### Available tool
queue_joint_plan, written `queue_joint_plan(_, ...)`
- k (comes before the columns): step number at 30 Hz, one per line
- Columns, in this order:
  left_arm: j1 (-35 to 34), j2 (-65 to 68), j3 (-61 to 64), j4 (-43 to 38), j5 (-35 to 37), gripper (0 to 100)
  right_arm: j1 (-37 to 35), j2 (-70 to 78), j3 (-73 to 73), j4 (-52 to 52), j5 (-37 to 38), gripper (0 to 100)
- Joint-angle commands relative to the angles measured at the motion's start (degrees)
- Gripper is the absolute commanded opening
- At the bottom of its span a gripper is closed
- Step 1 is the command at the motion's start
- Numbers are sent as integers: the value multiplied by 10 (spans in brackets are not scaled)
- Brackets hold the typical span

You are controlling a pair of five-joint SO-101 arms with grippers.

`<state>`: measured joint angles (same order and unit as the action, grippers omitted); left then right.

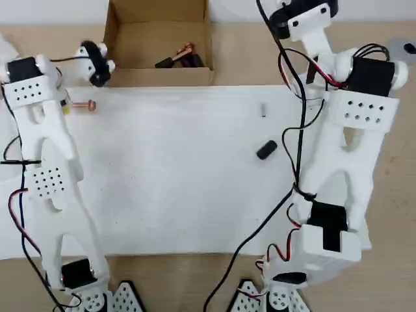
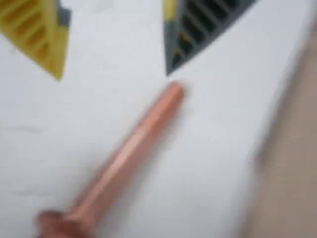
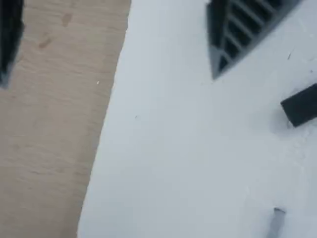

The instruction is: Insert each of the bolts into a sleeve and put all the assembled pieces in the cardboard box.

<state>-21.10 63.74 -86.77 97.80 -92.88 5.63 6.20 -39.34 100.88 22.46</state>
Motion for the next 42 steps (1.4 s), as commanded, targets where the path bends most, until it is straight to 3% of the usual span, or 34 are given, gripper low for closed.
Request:
queue_joint_plan(1, 17, -8, -52, -4, -284, 142, -10, -33, 7, -10, -5, 296)
queue_joint_plan(15, 40, 48, 68, -142, -284, 142, -10, -32, 10, -12, -5, 296)
queue_joint_plan(28, 66, 116, 82, -139, -284, 136, -10, -28, 20, -18, -22, 296)
queue_joint_plan(32, 70, 120, 79, -81, -287, 28, -10, -32, 48, -34, -22, 296)
queue_joint_plan(42, 76, 121, 83, -37, -286, 34, -32, -29, 70, -62, -22, 296)
